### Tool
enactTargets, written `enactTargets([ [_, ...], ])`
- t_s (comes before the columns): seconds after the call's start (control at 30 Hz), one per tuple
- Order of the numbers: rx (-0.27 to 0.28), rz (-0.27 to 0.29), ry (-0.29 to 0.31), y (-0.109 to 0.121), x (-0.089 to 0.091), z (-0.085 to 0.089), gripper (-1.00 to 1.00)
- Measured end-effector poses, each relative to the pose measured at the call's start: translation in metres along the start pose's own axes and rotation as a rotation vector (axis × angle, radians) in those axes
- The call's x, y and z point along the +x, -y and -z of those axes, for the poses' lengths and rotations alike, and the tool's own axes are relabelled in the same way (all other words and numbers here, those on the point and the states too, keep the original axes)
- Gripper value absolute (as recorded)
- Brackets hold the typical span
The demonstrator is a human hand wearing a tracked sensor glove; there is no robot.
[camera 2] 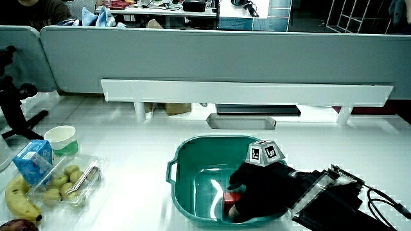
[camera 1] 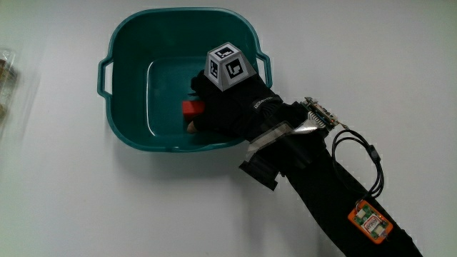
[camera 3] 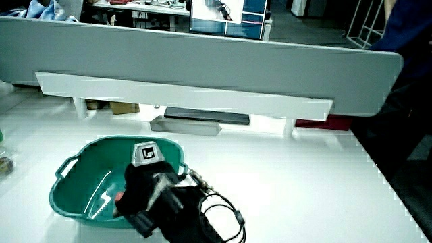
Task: Pick red block
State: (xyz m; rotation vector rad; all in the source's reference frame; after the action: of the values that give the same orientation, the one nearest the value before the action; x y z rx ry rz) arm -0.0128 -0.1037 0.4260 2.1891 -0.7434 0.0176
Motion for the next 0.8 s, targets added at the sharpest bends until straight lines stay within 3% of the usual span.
enactTargets([
  [0.17, 0.016, 0.009, 0.01, -0.0017, -0.0006, 0.0006, 0.53],
  [0.57, -0.006, 0.01, 0.019, -0.0039, -0.0023, 0.0014, 0.78],
  [0.73, 0.009, 0.003, 0.031, -0.0035, -0.0038, 0.0011, 0.88],
  [0.8, 0.033, 0.003, 0.062, -0.0019, -0.0058, -0.0004, 0.92],
])
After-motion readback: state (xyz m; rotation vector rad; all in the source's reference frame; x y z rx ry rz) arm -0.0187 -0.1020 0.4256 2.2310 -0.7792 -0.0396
